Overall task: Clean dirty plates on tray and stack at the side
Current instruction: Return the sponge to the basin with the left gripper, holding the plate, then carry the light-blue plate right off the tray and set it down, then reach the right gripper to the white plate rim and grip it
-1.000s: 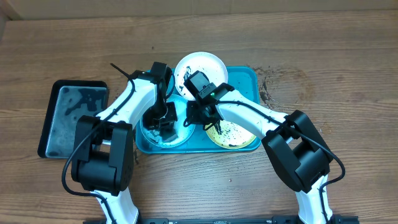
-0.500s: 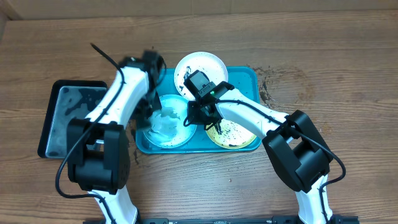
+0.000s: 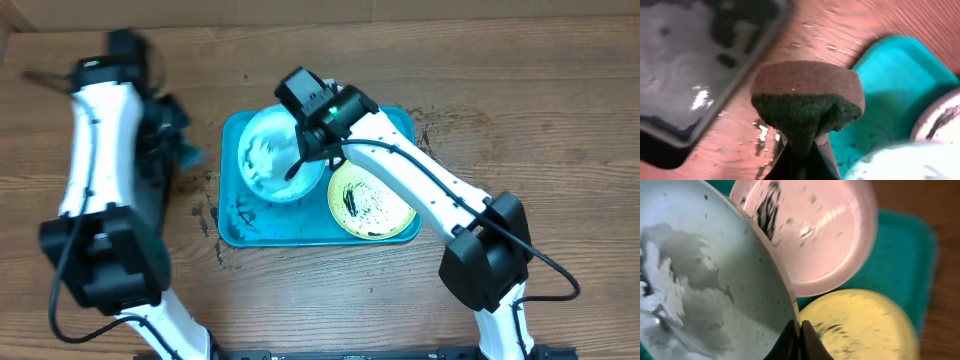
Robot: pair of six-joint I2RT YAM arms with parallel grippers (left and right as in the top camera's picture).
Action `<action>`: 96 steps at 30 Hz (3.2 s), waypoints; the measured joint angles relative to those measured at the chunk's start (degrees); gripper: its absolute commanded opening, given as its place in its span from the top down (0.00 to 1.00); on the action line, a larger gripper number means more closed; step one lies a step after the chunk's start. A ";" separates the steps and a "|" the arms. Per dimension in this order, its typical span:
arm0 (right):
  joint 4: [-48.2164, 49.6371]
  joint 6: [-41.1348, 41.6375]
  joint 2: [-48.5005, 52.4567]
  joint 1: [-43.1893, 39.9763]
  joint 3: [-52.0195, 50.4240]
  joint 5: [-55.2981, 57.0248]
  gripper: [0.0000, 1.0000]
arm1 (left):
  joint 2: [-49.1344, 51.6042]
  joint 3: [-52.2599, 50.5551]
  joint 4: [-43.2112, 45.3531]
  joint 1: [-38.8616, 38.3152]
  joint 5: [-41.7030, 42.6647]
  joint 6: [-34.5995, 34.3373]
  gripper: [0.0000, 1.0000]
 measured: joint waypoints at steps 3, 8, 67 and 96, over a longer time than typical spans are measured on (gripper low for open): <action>-2.67 -3.06 -0.26 3.43 4.22 10.97 0.96 | 0.00 0.00 -0.76 6.05 1.77 0.52 0.96; -2.93 -9.29 -0.31 11.45 5.44 24.57 0.96 | 0.00 -0.02 -1.29 12.35 3.32 1.11 0.96; -13.70 -6.84 -0.31 -39.98 2.47 -27.69 0.96 | 0.00 0.00 -2.29 15.67 5.68 1.14 0.96; -6.54 -12.24 -0.31 -54.10 -13.38 -35.36 0.40 | 0.00 -0.02 -1.14 14.25 5.86 1.38 0.96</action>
